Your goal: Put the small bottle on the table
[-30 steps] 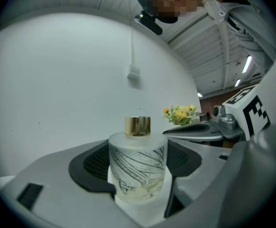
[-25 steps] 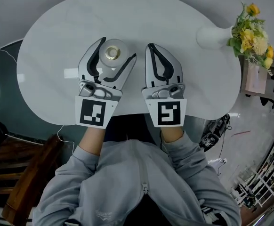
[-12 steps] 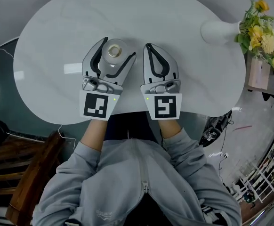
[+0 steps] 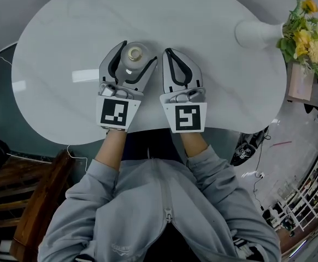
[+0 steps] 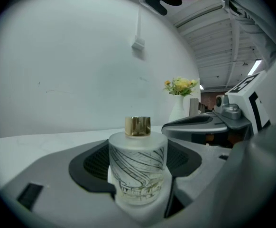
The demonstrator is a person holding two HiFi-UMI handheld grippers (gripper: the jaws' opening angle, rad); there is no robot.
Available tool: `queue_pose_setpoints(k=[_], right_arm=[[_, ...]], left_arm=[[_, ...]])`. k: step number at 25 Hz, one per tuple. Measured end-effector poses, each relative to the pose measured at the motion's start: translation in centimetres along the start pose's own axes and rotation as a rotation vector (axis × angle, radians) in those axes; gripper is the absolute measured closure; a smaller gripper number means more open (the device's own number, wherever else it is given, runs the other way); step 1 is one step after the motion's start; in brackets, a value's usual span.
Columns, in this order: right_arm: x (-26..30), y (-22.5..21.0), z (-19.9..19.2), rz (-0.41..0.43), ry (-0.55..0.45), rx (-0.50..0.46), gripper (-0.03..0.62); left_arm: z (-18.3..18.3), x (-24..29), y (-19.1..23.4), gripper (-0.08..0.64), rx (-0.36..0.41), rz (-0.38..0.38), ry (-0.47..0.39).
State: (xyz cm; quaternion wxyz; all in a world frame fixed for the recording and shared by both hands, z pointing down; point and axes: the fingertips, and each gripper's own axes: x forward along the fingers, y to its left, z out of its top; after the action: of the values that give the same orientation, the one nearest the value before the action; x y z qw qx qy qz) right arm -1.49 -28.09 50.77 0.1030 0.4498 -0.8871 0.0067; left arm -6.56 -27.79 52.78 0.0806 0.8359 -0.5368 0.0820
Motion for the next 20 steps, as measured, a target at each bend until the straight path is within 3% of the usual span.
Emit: queue_pose_setpoints(k=[8,20], right_arm=[[0.5,-0.1,-1.7,0.002,0.065,-0.009,0.566],[0.7,0.0,-1.8,0.014,0.070,0.001,0.566]], left_arm=[[-2.4,0.7,-0.1,0.227,0.000,-0.027,0.096],[-3.1,0.6,-0.4,0.227,0.008,-0.030,0.125]])
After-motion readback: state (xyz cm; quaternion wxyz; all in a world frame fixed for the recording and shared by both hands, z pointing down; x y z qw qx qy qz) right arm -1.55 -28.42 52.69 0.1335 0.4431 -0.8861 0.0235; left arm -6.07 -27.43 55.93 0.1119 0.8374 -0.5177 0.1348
